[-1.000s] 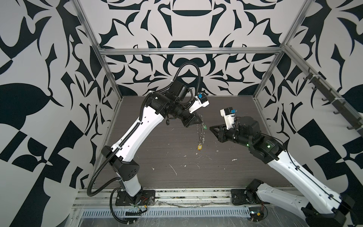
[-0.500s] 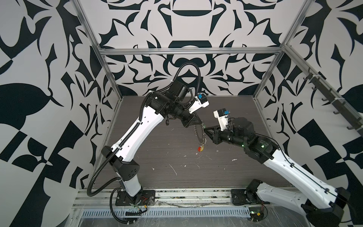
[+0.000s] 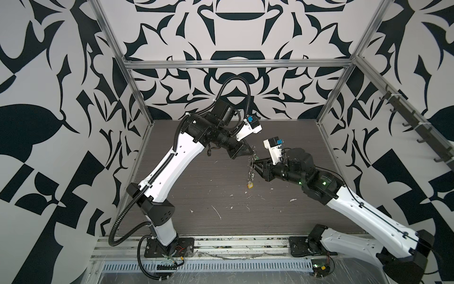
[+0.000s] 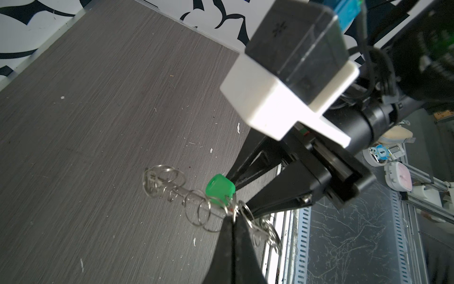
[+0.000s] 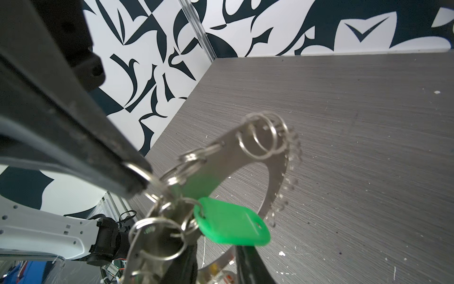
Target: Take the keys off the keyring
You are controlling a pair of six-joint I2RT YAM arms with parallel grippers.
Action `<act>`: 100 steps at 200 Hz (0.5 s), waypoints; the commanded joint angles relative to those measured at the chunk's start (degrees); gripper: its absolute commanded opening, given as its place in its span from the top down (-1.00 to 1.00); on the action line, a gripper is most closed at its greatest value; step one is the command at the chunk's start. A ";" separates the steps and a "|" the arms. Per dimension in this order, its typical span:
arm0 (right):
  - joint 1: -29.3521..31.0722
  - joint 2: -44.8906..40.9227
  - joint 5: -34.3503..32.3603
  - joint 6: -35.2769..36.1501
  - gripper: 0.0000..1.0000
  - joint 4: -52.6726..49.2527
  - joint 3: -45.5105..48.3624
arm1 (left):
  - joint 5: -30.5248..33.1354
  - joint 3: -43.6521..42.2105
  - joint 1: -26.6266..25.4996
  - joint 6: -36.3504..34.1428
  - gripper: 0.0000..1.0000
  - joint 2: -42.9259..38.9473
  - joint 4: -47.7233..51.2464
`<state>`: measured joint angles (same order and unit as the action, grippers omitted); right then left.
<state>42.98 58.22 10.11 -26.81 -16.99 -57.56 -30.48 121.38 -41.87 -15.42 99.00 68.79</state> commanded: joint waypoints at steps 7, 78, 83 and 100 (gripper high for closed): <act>0.90 -1.06 -3.18 1.47 0.38 3.71 -0.53 | -2.61 2.27 -0.06 1.04 1.00 1.06 1.25; 1.32 -3.50 -6.86 3.28 0.61 2.06 -0.11 | -3.27 2.54 -0.10 1.18 1.00 0.94 1.56; 1.32 -3.61 -6.77 3.35 0.64 1.90 -0.18 | -3.38 2.54 -0.06 1.21 1.00 0.94 1.60; 1.32 -3.79 -6.64 3.63 0.70 1.53 -0.18 | -4.03 2.70 -0.06 1.27 1.00 0.95 1.78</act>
<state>44.03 55.51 4.49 -24.27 -16.47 -57.56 -31.62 121.89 -41.87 -14.68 99.72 68.84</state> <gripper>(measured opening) 0.167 0.040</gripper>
